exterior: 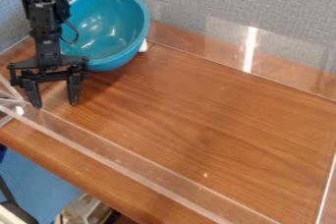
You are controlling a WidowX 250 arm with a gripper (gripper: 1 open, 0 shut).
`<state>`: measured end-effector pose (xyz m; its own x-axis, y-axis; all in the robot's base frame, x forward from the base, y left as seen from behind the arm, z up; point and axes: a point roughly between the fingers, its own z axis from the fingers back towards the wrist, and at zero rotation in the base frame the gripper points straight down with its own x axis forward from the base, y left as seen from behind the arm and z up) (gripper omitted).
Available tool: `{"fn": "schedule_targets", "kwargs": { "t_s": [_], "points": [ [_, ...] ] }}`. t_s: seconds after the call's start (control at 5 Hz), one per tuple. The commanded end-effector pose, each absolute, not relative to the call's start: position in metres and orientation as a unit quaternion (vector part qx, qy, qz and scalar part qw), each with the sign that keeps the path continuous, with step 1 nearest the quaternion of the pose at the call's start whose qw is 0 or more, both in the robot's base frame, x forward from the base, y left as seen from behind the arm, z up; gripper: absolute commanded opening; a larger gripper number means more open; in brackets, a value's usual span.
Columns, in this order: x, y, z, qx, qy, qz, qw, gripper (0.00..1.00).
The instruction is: Put the mushroom in the blue bowl
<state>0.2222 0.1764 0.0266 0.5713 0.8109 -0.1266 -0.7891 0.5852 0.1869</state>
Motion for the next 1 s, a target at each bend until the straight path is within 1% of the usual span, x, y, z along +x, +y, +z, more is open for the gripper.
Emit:
{"fn": "schedule_targets", "kwargs": {
  "t_s": [0.0,0.4,0.6,0.8],
  "points": [
    [0.215,0.178,0.045,0.055,0.098,0.491,0.864,0.0],
    [0.226,0.18,0.077,0.063,0.08,0.463,0.88,0.0],
    [0.236,0.182,0.096,0.065,0.072,0.453,0.886,0.0],
    [0.256,0.178,0.101,0.064,0.06,0.43,0.899,0.0]
  ]
}}
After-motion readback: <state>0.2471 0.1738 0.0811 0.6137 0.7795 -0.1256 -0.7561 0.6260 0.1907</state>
